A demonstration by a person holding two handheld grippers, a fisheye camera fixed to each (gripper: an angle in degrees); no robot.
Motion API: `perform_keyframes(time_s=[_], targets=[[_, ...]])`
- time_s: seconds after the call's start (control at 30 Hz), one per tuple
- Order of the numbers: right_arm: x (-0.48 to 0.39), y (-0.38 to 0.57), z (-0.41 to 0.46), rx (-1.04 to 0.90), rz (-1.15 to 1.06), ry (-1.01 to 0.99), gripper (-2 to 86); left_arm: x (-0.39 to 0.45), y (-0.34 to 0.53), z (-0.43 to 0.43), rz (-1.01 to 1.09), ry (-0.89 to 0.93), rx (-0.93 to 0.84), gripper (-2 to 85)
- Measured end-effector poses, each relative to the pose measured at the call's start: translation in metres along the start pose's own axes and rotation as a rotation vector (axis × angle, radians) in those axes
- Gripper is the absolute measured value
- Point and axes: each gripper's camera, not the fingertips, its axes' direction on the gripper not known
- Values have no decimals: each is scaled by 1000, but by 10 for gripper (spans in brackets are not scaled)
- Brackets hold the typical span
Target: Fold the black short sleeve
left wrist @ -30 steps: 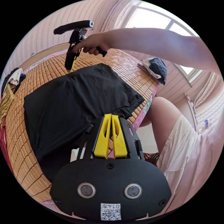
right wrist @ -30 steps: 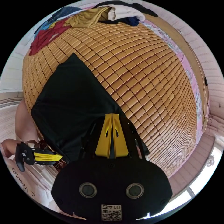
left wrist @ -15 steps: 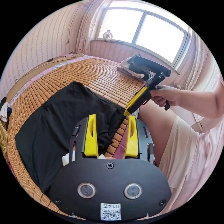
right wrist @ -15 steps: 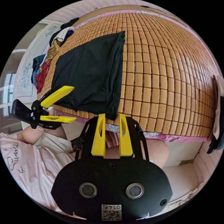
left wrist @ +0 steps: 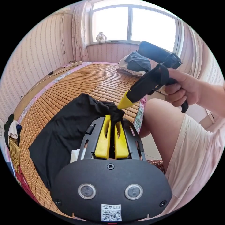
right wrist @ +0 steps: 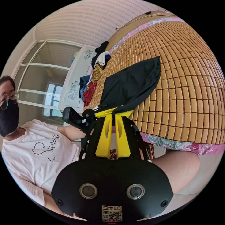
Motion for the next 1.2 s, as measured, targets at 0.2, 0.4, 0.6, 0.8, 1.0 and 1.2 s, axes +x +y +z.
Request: perform_keyframes(time_s=[0.2,0.4,0.6,0.8,1.0,1.2], targets=[[90,11,21,128,289,-279,173,2,30,-43,-41,121,25,-7],[123,6,18,346,409,-277,110,-5,49,-73,-60,188,44,-8],[141,13,-18,432,393,-315,28,-18,53,-78,-66,249,99,-9],[104,17,-80,477,234,-249,12,-37,48,-76,-171,461,219,-9],[35,-36,-62,281,120,-14,9,-88,76,-79,-429,433,256,-9],[-30,-115,69,57,-16,94,11,-148,122,-96,-661,286,225,-9]])
